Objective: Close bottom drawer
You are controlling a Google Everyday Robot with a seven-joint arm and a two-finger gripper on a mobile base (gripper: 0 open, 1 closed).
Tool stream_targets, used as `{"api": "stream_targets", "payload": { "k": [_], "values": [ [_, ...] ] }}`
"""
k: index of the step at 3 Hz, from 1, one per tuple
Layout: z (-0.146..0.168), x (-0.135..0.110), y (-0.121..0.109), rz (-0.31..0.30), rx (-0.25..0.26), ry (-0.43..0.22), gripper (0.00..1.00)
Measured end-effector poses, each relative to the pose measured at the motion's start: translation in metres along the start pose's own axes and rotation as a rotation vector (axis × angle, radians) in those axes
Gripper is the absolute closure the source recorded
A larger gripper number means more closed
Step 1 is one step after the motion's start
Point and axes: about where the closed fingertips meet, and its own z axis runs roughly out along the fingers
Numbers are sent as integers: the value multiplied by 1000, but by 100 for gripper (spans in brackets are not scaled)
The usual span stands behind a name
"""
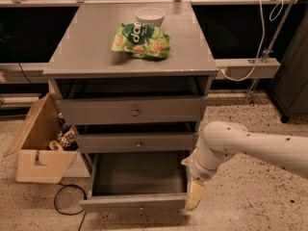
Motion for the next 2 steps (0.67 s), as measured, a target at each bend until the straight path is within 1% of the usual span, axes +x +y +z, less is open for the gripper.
{"api": "stream_targets", "payload": {
  "k": [1, 2],
  "values": [
    [65, 35, -2, 57, -55, -33, 0],
    [65, 35, -2, 57, -55, -33, 0]
  ]
}}
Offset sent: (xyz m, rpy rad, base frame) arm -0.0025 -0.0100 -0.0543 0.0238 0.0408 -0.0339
